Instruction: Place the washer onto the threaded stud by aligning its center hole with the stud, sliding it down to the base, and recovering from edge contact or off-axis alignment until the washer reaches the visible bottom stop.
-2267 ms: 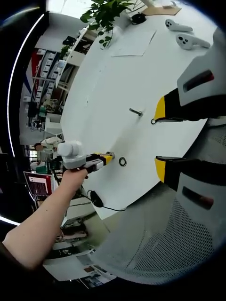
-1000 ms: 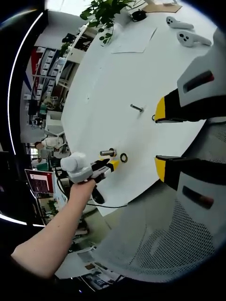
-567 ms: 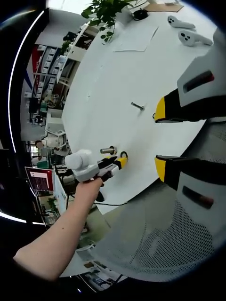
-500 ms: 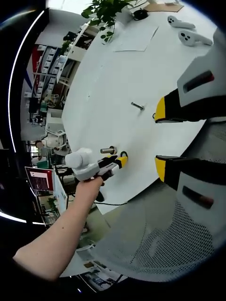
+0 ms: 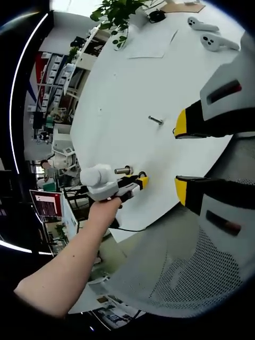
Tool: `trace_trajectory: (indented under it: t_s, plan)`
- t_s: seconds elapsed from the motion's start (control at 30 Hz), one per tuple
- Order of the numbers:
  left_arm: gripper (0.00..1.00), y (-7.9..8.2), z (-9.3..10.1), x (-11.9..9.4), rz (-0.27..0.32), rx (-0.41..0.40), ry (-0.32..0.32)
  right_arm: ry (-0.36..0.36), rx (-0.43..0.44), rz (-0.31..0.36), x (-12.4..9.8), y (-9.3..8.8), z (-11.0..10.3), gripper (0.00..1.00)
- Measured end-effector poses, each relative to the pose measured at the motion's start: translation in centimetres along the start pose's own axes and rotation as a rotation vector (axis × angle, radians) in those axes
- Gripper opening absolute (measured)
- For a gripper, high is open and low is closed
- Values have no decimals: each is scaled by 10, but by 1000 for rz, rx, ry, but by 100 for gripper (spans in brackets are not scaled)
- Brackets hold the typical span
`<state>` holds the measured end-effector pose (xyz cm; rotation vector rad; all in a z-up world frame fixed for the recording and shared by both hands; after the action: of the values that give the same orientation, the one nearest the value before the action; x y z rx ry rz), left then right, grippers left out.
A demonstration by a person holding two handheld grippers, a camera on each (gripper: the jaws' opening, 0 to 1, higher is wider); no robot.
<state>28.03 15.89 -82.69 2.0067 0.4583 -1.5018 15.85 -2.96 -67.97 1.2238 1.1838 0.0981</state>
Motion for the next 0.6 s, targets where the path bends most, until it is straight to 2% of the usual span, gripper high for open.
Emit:
trace_trajectory:
  t_s: [0.27,0.43,0.6]
  plan:
    - [21,-2,-1,-1,7,22,-8,1,-1,-3,0,-1,0,30]
    - [21,-15,-3,-4,-34,64,-20,3,-3,-7,0,-1,-1,30]
    - [21,-30,-9,-7,-93,55,-20,3,-4,-6,1,-1,-1,30]
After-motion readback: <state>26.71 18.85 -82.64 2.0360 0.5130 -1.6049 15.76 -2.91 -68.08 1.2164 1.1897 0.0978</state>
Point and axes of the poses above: the point that each gripper's makers call its tool centre point, and the gripper's own axes: x roughly forward along the fingers, z roughly to its right, y roughly out of its top, the point moved 4 cm from there along -x, roughly backward along the fingers, and after that the axes turned 11 degrees about y, right-handed, at the moved point
